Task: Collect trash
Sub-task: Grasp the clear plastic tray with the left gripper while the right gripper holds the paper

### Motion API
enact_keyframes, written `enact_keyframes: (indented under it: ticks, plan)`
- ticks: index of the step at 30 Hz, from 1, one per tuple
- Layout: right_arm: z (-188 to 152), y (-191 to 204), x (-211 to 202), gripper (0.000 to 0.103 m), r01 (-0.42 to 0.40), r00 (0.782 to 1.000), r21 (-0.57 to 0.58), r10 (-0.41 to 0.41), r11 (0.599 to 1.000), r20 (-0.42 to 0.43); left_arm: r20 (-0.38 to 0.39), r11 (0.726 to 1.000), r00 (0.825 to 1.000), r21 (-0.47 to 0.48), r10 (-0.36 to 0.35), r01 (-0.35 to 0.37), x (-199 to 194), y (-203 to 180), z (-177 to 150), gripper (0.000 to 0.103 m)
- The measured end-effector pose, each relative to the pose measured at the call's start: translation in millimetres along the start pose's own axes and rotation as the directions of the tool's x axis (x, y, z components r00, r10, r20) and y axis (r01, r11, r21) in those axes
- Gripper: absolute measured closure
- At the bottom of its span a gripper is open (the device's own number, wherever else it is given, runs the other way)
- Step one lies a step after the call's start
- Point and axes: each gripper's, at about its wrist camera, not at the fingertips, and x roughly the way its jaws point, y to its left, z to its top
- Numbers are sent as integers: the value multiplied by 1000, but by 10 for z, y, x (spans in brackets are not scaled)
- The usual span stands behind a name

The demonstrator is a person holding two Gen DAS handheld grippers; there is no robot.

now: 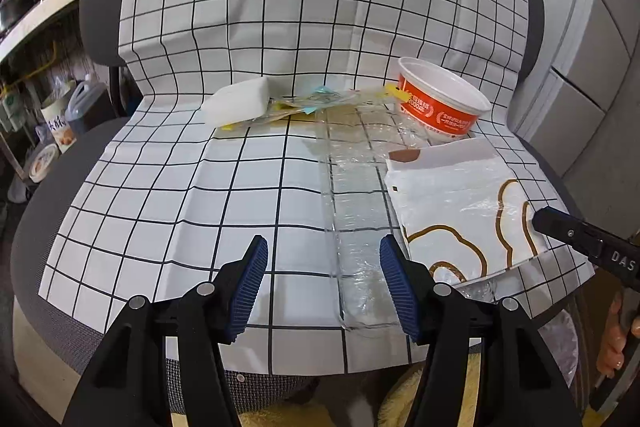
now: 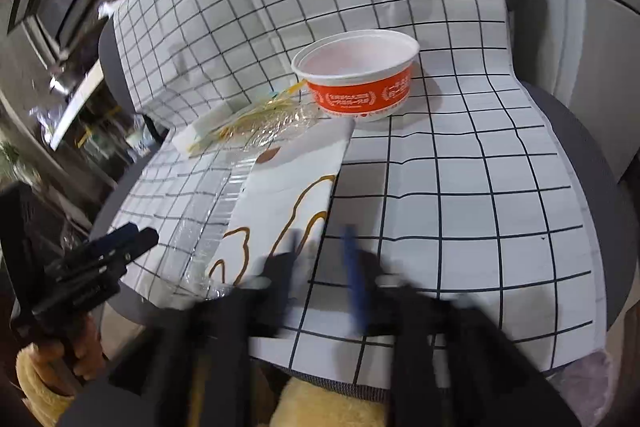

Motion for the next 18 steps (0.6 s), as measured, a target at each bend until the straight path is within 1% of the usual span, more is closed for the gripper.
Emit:
enact_keyframes:
  ticks: [2,4,9,10,11,12,13,14,15,18]
  plan:
    - [-12,-13,2,52,-23,999,12,23,1000,23,1,1000,1000,4,11,-11,-12,-20,-4,44]
    - [-6,-36,37,52,-41,999,24,41,999,22,-1,1000,1000,4,20,-20,-12,-21,-9,44]
    - [46,-139,333,52,-72,997,115,76,991,-22,-13,1000,1000,5,28,-28,19,-49,-36,44]
    - [47,-173,396,53,-92,994,150,98,984,-36,-16,1000,999,6,29,-29,33,-49,-47,44]
    - [47,-194,409,60,-105,993,174,113,979,-35,-22,999,999,5,33,-33,52,-43,-59,44]
    - [51,-202,398,73,-116,992,186,123,976,-25,-27,999,999,2,39,-39,74,-29,-69,44]
    - [51,-203,366,82,-126,991,188,130,974,-11,-30,999,999,-2,41,-41,88,-17,-79,44]
    - [60,-183,313,100,-141,990,177,141,974,10,-34,999,999,-6,42,-42,103,-6,-83,44]
    - [69,-160,265,101,-147,989,164,144,975,26,-38,999,998,-11,40,-40,120,2,-83,44]
    - [110,-50,-41,101,-161,981,95,148,982,129,-43,1000,999,-19,23,-24,169,0,-61,44]
